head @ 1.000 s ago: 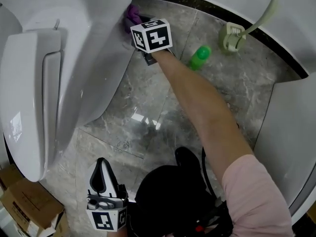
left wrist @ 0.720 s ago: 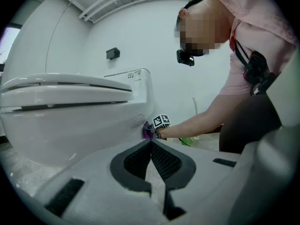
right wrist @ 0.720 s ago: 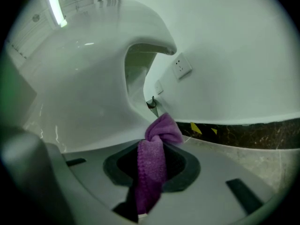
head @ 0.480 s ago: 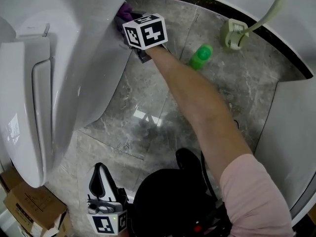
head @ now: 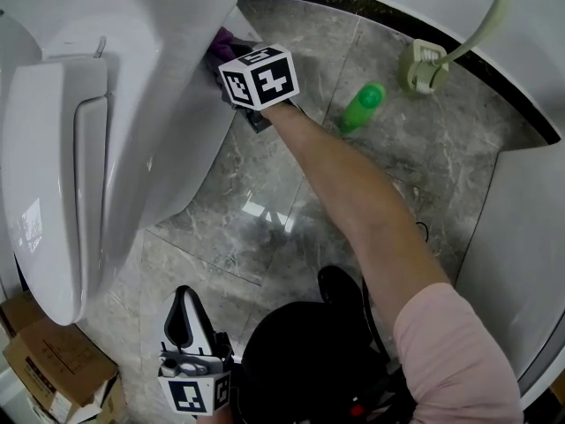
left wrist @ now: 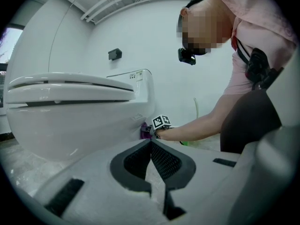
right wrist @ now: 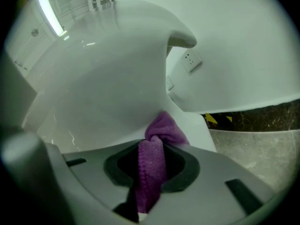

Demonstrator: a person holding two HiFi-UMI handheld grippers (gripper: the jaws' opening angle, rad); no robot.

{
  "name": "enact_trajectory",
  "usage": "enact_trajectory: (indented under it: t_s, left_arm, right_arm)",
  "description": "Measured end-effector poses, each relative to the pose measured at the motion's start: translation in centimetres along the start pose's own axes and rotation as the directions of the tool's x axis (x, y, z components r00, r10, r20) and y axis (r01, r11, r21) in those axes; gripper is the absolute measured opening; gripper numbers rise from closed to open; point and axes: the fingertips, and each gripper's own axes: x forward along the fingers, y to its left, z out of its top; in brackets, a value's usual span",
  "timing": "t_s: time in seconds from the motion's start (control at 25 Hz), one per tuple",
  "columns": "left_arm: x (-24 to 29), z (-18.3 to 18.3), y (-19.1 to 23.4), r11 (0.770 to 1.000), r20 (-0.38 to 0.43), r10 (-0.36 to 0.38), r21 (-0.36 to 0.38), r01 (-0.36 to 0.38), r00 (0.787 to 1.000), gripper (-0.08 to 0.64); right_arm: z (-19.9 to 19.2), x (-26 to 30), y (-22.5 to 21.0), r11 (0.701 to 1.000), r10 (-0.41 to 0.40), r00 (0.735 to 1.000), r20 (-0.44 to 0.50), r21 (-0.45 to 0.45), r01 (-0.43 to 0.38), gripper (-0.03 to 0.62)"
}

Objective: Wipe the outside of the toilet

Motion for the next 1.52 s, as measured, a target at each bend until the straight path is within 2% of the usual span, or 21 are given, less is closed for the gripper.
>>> enact_trajectory:
  t_s: [0.2,0.28,0.36,0.48,0.72,0.88,1.52]
  left_arm:
    - [-0.4,0.2,0.5,1.000,0.018,0.025,0.007,-0.026,1.000,0.005]
    - [0.0,0.5,1.3,0.998,0.042,0.062,-0.013,-0.061,0.997,0.005]
    - [0.8,0.7,1.9,0.997,0.066,0.068,-0.027,-0.067,0.996,0.005]
    - [1.8,-0.7,2.9,0.998,0.054,0.059,0.021,-0.061,0.997,0.003]
    - [4.3,-1.9,5.9,0.992,0.101,0.117,0.033,-0.121,0.988,0.003]
    - [5.3,-3.2,7.4,0.987,0.098,0.156,0.016,-0.159,0.983,0.003]
    - [5.0,-5.1,8.0,0.988,0.082,0.156,0.003,-0.157,0.984,0.003]
  right_arm:
    - [-1.0,-0.2,1.8,1.000,0.022,1.000,-0.019,-0.004,-0.022,0.079]
    - [-1.5,-0.3,2.5,0.999,0.035,0.999,-0.027,-0.012,-0.036,0.078]
    - [-2.1,-0.5,3.4,0.999,0.048,0.998,-0.036,-0.017,-0.049,0.078]
    - [-3.0,-0.7,4.4,0.998,0.062,0.997,-0.047,-0.022,-0.064,0.079]
    - [-4.7,-0.8,6.2,0.997,0.078,0.995,-0.065,-0.021,-0.079,0.078]
    - [-5.4,-1.0,7.4,0.996,0.086,0.994,-0.073,-0.018,-0.087,0.078]
    - [-8.4,-1.9,13.6,0.987,0.162,0.983,-0.087,0.033,-0.159,0.078]
